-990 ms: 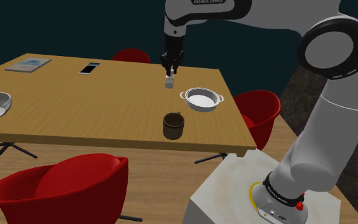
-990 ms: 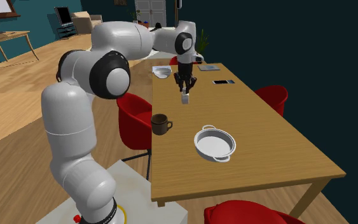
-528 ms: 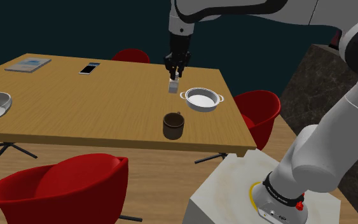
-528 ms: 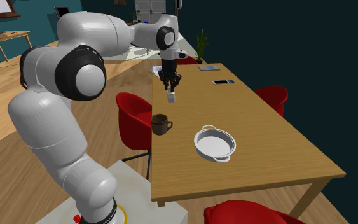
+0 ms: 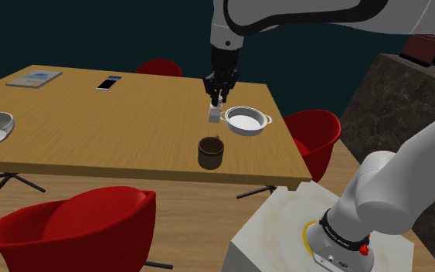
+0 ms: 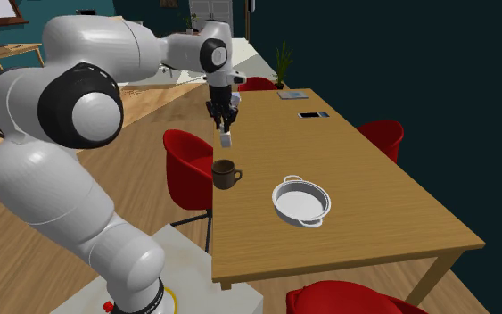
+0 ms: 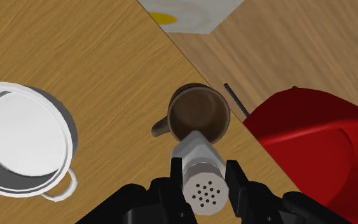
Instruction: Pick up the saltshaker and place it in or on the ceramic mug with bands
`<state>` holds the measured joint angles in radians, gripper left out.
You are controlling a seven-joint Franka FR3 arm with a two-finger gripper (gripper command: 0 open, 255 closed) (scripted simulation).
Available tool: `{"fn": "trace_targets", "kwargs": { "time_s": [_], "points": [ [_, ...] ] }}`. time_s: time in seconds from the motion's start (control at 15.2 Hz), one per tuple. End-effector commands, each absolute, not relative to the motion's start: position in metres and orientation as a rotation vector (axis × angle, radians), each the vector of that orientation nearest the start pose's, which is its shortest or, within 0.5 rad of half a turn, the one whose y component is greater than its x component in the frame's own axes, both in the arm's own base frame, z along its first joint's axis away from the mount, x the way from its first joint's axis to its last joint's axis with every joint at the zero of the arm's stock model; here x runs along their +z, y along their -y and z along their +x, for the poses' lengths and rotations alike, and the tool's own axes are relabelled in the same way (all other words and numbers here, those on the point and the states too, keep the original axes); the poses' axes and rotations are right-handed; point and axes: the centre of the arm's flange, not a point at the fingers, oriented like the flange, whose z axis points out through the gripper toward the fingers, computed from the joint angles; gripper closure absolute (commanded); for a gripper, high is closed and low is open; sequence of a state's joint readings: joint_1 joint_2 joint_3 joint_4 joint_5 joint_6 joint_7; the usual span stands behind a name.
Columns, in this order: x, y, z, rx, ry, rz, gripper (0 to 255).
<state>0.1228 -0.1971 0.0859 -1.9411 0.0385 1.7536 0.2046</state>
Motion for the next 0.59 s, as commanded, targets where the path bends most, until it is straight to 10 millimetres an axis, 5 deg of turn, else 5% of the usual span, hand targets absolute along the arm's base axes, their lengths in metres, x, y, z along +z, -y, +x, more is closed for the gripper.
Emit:
{"fn": "trace_targets", "kwargs": {
  "time_s": [0.0, 0.53],
  "points": [
    [0.557, -0.111, 0.488, -0.007, -0.007, -3.119, 255],
    [0.515, -0.111, 0.488, -0.007, -0.007, -3.119, 255]
  ]
}}
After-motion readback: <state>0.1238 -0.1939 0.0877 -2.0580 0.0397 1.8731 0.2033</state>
